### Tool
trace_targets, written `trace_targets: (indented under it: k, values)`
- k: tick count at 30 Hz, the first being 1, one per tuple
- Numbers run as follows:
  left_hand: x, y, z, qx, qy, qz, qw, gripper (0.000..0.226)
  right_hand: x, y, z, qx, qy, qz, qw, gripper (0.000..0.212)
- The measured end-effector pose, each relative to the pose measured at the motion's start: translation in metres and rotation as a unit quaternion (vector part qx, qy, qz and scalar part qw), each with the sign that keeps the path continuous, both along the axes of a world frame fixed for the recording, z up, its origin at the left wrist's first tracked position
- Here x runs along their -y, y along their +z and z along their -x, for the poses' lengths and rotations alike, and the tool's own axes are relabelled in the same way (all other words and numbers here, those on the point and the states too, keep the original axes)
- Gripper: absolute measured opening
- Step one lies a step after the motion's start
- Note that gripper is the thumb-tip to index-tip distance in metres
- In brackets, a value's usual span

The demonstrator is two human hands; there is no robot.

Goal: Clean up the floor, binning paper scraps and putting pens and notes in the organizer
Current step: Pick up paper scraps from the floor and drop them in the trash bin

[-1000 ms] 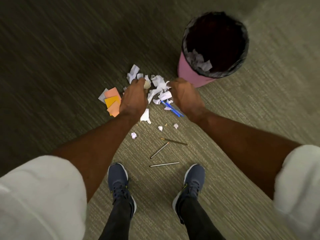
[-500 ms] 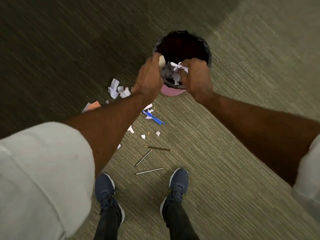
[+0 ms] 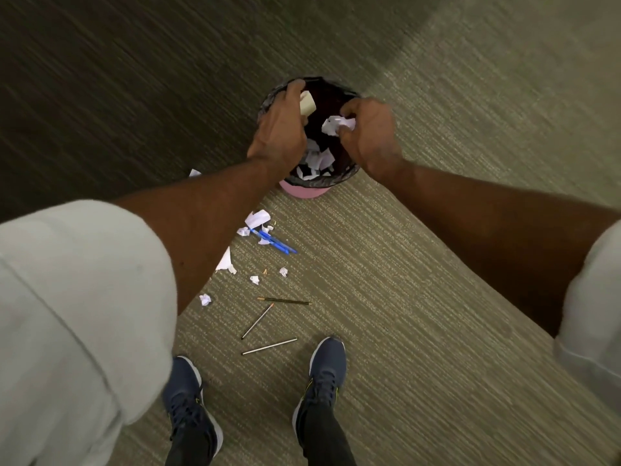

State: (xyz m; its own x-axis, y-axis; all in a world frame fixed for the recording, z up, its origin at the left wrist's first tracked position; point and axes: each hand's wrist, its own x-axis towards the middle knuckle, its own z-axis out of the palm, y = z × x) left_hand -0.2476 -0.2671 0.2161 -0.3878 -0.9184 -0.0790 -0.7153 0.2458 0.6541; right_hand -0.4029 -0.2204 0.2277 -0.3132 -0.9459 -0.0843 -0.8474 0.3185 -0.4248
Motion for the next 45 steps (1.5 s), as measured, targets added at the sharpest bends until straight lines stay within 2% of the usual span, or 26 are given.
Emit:
trace_targets:
  k: [3, 12, 21, 27, 30, 34, 38, 43, 45]
  values:
    - [0.005, 0.001, 0.006, 0.0, -0.006, 0.001, 1.0, 0.064, 0.0, 0.003, 0.009, -0.005, 0.005, 0.0, 1.0, 0.035]
    - [0.005, -0.003, -0.002, 0.004, -0.018, 0.012, 1.0, 0.059, -0.008, -0.009, 0.008, -0.029, 0.038, 0.017, 0.999, 0.034]
    - [-0.043, -0.045, -0.1, 0.023, -0.02, -0.009, 0.999, 0.052, -0.049, -0.045, -0.059, 0.0, 0.12, -0.013, 0.993, 0.031]
    - [-0.104, -0.098, -0.185, 0.056, 0.01, -0.046, 0.997, 0.048, -0.102, -0.103, -0.125, 0.019, 0.182, -0.067, 0.981, 0.03]
    - [-0.136, -0.133, -0.223, 0.1, 0.014, -0.072, 0.992, 0.046, -0.129, -0.136, -0.147, 0.02, 0.193, -0.107, 0.975, 0.025]
    - [-0.176, -0.19, -0.269, 0.118, -0.007, -0.121, 0.986, 0.055, -0.162, -0.18, -0.16, 0.042, 0.192, -0.139, 0.971, 0.031]
    - [-0.209, -0.229, -0.297, 0.155, 0.006, -0.154, 0.976, 0.042, -0.191, -0.227, -0.162, 0.033, 0.185, -0.167, 0.968, 0.032]
    - [-0.24, -0.285, -0.324, 0.152, 0.032, -0.197, 0.968, 0.028, -0.208, -0.291, -0.167, 0.025, 0.175, -0.186, 0.967, 0.033]
    - [-0.251, -0.308, -0.331, 0.141, 0.053, -0.206, 0.967, 0.031, -0.213, -0.317, -0.17, 0.02, 0.157, -0.196, 0.968, 0.036]
